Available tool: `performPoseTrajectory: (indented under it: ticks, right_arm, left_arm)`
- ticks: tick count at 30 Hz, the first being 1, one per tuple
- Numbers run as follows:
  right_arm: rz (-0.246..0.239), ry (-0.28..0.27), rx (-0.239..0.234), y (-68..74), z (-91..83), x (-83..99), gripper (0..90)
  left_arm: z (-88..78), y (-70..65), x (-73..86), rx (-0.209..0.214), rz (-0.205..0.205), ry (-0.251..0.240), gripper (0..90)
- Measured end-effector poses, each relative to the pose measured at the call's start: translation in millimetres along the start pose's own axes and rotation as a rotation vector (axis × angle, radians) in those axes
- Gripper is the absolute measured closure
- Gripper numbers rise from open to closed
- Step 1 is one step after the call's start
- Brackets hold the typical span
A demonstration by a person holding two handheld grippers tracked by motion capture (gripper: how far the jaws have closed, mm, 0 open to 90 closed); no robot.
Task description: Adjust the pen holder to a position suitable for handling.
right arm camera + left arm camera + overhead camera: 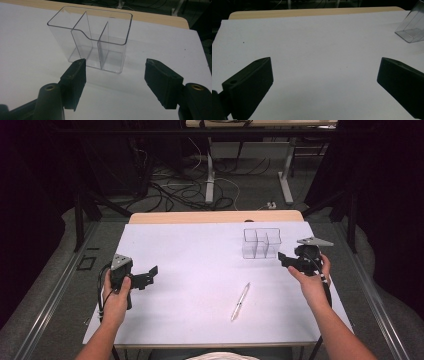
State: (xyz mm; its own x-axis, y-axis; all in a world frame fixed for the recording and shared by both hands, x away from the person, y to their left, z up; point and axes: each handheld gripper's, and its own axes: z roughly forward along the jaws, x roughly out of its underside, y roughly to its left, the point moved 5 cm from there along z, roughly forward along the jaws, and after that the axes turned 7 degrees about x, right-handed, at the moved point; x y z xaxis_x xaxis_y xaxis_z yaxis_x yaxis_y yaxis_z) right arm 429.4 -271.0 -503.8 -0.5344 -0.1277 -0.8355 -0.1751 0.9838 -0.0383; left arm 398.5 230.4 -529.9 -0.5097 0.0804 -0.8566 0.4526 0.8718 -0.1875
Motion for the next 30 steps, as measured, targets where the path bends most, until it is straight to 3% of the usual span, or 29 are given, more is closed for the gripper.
performPoseTrajectory:
  ticks: [5, 12, 19, 22, 25, 30]
  right_arm:
    - [-0.050, 0.013, 0.017, 0.8, 3.9, -13.8, 35.2]
    - [-0.040, 0.001, -0.011, 2.3, 11.4, -30.8, 42.7]
    - [-0.068, -0.002, 0.011, -2.7, 20.2, -42.8, 51.3]
    - [-0.062, 0.007, 0.010, -3.8, 22.8, -46.2, 53.8]
    - [-0.034, 0.005, 0.008, -4.5, 27.0, -53.3, 60.4]
    - [-0.032, -0.013, 0.007, -7.1, 32.7, -59.1, 71.2]
  left_arm:
    - [0.0, 0.8, 0.7, 0.000, 0.007, 0.006, 0.4]
    - [-0.5, 1.2, 0.4, -0.002, 0.002, 0.000, 0.4]
    - [-0.5, 3.4, 1.0, -0.005, -0.005, 0.002, 0.5]
    - [0.3, 3.2, 1.5, -0.005, -0.003, 0.006, 0.5]
    - [0.3, 3.3, 1.5, -0.005, -0.004, 0.007, 0.5]
    - [0.4, 4.1, 2.0, -0.005, -0.006, 0.011, 0.5]
